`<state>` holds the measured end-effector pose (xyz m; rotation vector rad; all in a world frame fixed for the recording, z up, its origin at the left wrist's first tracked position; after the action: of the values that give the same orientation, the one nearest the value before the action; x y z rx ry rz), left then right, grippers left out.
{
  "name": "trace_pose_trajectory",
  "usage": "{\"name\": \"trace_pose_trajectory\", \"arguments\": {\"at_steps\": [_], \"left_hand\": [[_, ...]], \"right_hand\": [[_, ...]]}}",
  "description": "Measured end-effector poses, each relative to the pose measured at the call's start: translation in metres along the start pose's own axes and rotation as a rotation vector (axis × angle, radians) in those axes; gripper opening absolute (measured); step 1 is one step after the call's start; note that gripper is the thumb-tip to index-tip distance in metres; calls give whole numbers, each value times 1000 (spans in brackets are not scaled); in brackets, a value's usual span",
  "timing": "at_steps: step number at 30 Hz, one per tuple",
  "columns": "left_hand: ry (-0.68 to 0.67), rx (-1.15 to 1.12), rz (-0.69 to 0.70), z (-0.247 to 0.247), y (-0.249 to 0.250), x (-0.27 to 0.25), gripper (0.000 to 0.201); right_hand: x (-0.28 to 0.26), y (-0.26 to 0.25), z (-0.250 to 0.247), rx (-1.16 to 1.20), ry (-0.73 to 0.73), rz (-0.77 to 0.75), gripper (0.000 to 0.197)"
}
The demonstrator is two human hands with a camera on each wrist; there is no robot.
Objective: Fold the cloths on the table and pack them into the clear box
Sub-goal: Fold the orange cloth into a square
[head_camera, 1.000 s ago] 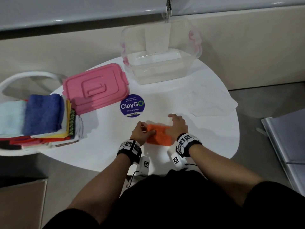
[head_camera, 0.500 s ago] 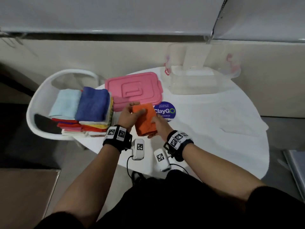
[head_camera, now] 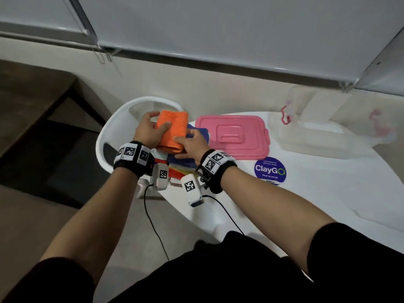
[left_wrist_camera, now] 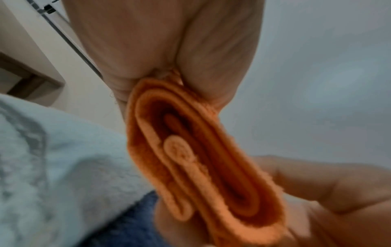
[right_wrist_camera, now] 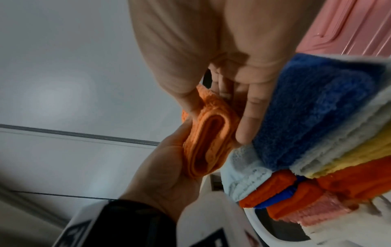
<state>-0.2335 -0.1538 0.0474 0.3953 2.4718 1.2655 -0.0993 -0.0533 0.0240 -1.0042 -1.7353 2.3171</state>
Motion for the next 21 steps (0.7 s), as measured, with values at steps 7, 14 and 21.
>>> {"name": "trace_pose_trajectory", "arguments": {"at_steps": [7, 14, 21], "left_hand": [[95, 471, 213, 1, -17, 12, 46], [30, 488, 213, 19, -38, 17, 45], [84, 407, 213, 1, -18, 19, 55]], "right_hand": [[15, 1, 4, -717, 40, -166, 36], [24, 16, -15, -752, 65, -241, 39], [18, 8, -37, -513, 69, -344, 16]]}}
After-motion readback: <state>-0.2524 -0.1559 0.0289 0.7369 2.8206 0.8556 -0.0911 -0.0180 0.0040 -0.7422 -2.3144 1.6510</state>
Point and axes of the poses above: each hand's wrist, its own x-axis towards the middle knuckle, its own z-axis out of the palm, y = z × x, the point moved 8 cm from there along x, towards the middle knuckle, and after that the axes turned 3 degrees about -z, right-handed, at the moved point
